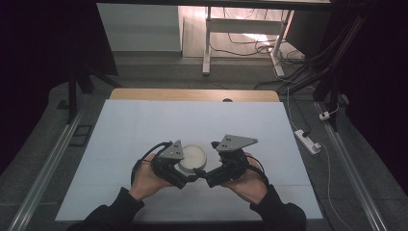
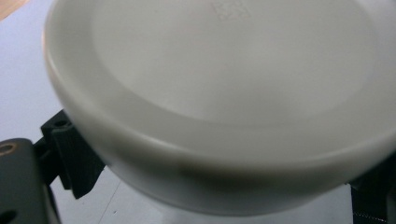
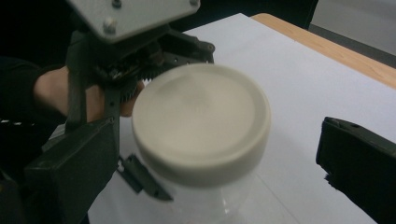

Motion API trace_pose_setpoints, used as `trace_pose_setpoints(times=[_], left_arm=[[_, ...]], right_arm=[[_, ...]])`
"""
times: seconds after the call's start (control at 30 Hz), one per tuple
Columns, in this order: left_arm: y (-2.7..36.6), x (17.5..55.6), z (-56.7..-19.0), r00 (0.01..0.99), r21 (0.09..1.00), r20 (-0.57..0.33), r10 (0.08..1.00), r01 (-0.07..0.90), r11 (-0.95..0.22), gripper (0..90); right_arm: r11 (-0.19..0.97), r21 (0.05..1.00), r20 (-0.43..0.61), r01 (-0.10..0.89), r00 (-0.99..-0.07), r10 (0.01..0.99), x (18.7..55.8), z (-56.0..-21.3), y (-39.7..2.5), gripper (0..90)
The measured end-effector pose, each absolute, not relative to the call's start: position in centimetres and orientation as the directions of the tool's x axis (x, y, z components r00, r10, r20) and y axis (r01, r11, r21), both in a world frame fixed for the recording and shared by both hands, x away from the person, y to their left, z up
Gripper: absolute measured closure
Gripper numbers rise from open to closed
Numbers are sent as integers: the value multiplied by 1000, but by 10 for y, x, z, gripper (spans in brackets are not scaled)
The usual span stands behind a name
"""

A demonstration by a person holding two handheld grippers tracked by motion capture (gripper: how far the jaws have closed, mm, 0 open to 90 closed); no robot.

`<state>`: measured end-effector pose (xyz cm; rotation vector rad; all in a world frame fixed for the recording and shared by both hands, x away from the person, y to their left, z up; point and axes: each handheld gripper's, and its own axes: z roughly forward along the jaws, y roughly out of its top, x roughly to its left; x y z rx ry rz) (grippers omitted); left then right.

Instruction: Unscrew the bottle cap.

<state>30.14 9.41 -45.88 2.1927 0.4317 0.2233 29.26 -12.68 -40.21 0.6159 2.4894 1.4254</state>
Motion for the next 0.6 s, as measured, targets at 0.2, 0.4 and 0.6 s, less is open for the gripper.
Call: trace_pose_setpoints(times=[0.2, 0.4, 0.6], left_arm=[[94, 301, -458, 923, 789, 14, 384, 226, -572, 75], [94, 302, -458, 921, 788, 13, 389, 230, -572, 75], [94, 303, -458, 922, 787, 12, 386, 230, -573, 75]], right_arm=[[457, 854, 15, 249, -890, 455, 301, -404, -112, 0], [464, 849, 30, 253, -900, 436, 307, -410, -101, 0], [469, 847, 38, 249, -909, 414, 310, -416, -95, 20]])
